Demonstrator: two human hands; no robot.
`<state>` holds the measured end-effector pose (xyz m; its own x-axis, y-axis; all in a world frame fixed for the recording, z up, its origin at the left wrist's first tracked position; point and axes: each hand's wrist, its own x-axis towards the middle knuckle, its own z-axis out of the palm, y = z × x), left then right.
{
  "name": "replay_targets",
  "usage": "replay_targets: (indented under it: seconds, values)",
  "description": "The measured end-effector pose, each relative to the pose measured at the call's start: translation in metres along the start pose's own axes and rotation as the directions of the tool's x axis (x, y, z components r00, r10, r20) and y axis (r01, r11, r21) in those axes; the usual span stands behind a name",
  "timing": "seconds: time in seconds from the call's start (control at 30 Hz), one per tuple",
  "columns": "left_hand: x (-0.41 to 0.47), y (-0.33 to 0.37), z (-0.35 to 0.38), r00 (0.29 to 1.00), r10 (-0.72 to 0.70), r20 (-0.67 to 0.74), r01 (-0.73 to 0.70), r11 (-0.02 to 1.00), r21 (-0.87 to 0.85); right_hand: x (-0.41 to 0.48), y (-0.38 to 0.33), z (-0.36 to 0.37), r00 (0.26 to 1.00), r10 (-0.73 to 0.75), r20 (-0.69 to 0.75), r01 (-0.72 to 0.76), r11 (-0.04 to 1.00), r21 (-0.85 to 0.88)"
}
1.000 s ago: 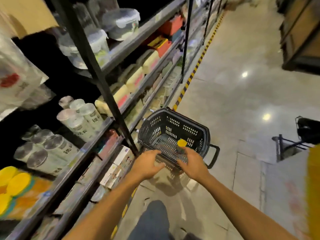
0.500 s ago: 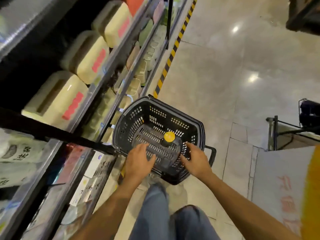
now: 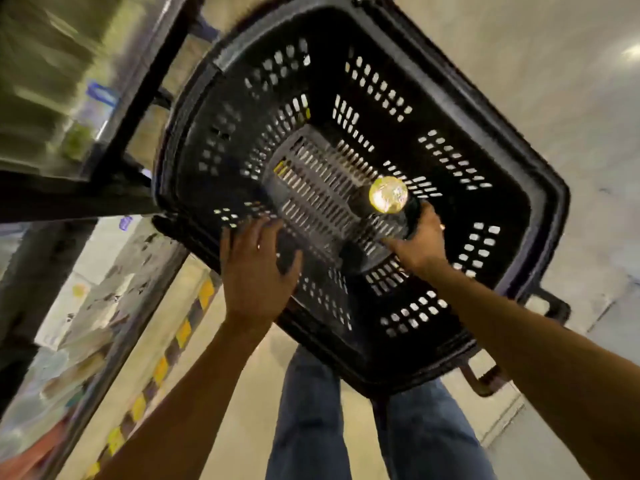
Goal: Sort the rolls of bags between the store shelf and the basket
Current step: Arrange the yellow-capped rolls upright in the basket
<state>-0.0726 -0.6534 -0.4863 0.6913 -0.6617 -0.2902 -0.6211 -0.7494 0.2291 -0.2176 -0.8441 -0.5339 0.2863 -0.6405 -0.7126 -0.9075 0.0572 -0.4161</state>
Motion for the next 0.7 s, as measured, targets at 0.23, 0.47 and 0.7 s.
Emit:
replay_targets:
  seconds: [0.23,0.47,0.7]
  values:
    - [0.003,-0.005,0.019,0.990,0.030,-0.141,-0.023,0.998,0.051,0.091,0.026,0.053,0.993,0.014,-0.121,-0.004,0.996,0.084]
    - [0.007,-0.003,0.016,0.997,0.029,-0.074,-0.023,0.996,0.086,0.127,0.034,0.077,0.976,-0.015,-0.218,0.018,1.000,0.012]
    - [0.015,-0.003,0.013,0.994,0.072,-0.082,-0.066,0.995,0.073,0.122,0.037,0.078,0.960,-0.011,-0.280,0.020,0.999,0.030]
